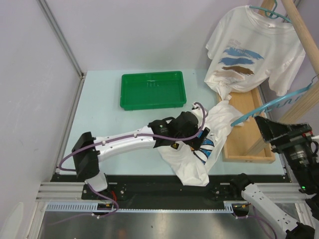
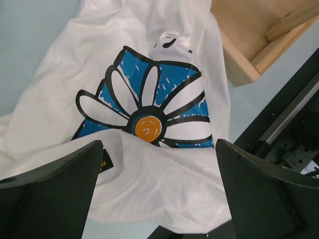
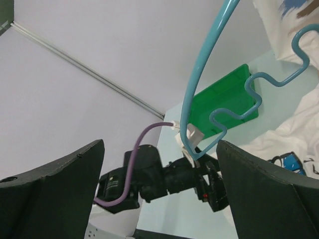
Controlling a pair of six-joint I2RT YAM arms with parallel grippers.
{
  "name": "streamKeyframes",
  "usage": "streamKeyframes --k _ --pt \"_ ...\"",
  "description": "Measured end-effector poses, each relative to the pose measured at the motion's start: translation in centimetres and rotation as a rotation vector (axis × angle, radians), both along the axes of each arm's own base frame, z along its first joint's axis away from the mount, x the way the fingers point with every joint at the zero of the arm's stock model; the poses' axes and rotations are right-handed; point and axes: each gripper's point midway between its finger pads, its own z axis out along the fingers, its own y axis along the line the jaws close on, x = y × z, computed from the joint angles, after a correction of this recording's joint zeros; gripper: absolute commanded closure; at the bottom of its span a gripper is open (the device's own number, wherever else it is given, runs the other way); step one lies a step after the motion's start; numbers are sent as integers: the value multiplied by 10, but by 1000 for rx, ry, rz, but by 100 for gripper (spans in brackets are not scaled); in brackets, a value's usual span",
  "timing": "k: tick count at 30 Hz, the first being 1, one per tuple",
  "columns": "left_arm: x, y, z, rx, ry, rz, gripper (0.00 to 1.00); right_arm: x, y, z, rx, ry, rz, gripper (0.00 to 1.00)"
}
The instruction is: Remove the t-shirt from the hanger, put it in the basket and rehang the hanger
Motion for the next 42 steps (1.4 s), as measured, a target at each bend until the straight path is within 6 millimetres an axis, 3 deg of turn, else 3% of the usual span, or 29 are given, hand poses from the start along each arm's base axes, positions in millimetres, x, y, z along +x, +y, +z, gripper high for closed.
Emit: streamKeyframes --k 5,9,13,16,19,20,22,23,24,25,29,32,35,37,42 --pt "10 -20 -38 74 5 -22 0 -32 -20 10 -50 -62 0 0" --pt "26 -54 -79 139 11 -44 2 -50 -31 8 -58 -86 0 0" --pt "28 -59 -125 216 47 -62 5 -61 -37 2 -59 -88 4 0" --pt "25 -55 -146 259 74 -73 18 -65 -39 -2 -59 -86 4 0" --pt "23 -55 -154 262 100 -86 41 -65 -39 -4 -60 -77 7 0" --pt "23 -55 -155 260 106 -89 54 -65 -39 -5 -62 -74 8 0" --pt "21 -57 -155 250 123 -99 68 -64 -38 -7 -63 -67 8 0" --pt "21 -57 -155 243 130 -103 86 -64 -38 -8 -65 -63 8 0" --pt "21 -57 -155 239 136 -110 94 -63 -38 -9 -66 -60 9 0" --pt "20 -57 -157 232 147 -115 100 -62 -37 -10 -68 -56 9 0" --pt "28 -50 -159 212 181 -116 100 -61 -37 -14 -74 -42 9 0" --pt "45 -38 -141 196 169 -89 100 -61 -38 -17 -76 -34 4 0" --pt "75 -22 -94 153 87 -52 100 -61 -40 -20 -76 -22 -6 0" --pt "98 -11 -50 106 7 -12 99 -61 -42 -23 -79 -12 -13 0" --pt "162 23 96 -102 -268 132 100 -59 -44 -28 -79 6 -16 0"
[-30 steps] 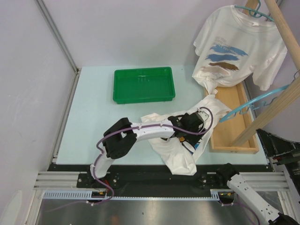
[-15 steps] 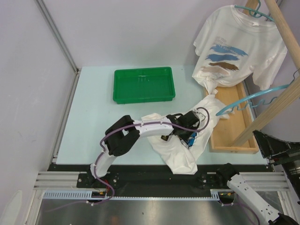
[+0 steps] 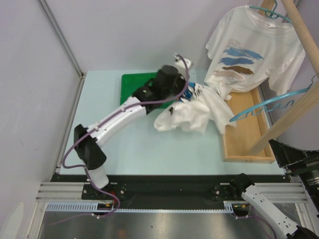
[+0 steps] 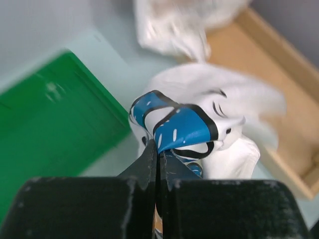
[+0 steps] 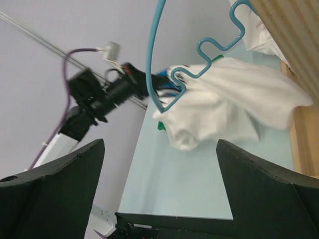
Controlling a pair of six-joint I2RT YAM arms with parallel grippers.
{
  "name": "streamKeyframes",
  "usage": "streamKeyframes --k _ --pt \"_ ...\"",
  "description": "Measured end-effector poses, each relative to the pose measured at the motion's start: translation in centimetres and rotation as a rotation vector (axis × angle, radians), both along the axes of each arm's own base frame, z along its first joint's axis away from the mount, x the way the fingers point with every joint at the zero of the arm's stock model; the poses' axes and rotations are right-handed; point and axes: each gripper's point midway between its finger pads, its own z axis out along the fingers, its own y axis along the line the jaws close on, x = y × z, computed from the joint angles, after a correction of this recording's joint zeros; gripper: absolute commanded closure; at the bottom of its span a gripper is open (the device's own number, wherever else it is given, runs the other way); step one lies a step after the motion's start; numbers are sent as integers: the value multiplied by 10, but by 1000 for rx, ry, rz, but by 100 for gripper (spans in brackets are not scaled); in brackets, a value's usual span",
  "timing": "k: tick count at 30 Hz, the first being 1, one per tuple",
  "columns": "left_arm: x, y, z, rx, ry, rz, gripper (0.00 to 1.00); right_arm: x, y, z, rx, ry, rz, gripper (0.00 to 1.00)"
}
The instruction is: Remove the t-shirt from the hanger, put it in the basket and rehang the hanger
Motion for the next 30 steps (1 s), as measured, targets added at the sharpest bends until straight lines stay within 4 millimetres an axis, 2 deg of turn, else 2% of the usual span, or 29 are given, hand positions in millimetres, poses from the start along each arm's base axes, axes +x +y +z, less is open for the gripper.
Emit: streamKeyframes --k 3,5,10,13,15,17,22,26,30 --pt "37 40 85 -139 -162 108 100 1 -1 -1 -2 4 2 0" --pt "57 63 126 -212 -242 166 100 0 -1 -1 -2 4 4 0" --pt "98 115 206 -348 -400 252 100 1 -5 2 -1 2 -10 0" --pt "117 127 227 -407 -453 244 100 2 -6 2 -1 4 -21 0" --pt "131 129 222 -420 -446 234 100 2 -7 2 -1 5 -26 0" --pt "145 130 208 -421 -422 234 100 3 -7 1 -3 8 -28 0" --pt "179 135 149 -388 -301 267 100 8 -5 -2 -15 25 -30 0" --pt "190 138 101 -354 -216 296 100 14 -1 -7 -31 46 -27 0" --pt "195 129 64 -371 -131 292 100 18 1 -11 -40 59 -25 0"
